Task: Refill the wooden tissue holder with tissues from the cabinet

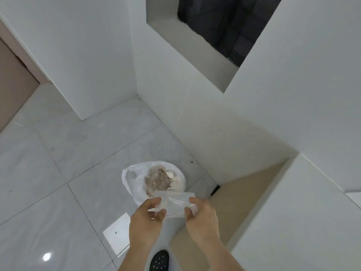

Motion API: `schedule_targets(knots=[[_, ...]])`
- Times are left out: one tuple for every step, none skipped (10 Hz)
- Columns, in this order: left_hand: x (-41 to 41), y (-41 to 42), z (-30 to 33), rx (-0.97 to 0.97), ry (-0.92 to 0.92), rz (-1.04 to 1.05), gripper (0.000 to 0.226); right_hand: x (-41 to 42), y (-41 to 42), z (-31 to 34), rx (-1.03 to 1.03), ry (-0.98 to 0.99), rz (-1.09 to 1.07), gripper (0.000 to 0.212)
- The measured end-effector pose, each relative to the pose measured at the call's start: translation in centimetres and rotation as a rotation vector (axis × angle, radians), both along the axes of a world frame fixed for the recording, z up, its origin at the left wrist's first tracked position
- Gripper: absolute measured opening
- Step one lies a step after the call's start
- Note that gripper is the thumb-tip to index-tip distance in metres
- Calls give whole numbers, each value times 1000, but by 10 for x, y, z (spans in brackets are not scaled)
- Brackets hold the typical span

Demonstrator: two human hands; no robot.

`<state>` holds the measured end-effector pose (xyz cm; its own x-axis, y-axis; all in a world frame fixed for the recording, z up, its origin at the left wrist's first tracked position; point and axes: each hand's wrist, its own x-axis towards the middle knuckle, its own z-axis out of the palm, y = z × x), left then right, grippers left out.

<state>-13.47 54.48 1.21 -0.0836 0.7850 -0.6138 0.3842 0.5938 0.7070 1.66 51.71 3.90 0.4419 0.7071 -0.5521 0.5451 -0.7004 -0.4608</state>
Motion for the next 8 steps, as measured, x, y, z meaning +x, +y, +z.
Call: schedule_targets(knots=[[0,9,-41,-58,43,-29,32,-5,16,-41,-89,19,77,42],[4,21,-79,-85,71,-37,36,-5,33,-80,-144,17,130,46],[8,36,-117,-86,90,-27,37,-2,52,-117,-161,-7,167,47],[12,54,-154,-82,114,-32,38,0,70,-151,-152,-15,183,47],[17,70,-191,-57,122,-32,39,3,84,-184,-140,-21,196,49],[21,82,-220,-43,133,-71,38,9,98,-208,-192,5,227,57],[21,87,-238,-148,167,-156,46,14,102,-219,-329,73,253,68],[15,82,-236,-213,189,-158,48,20,92,-213,-386,57,303,71]])
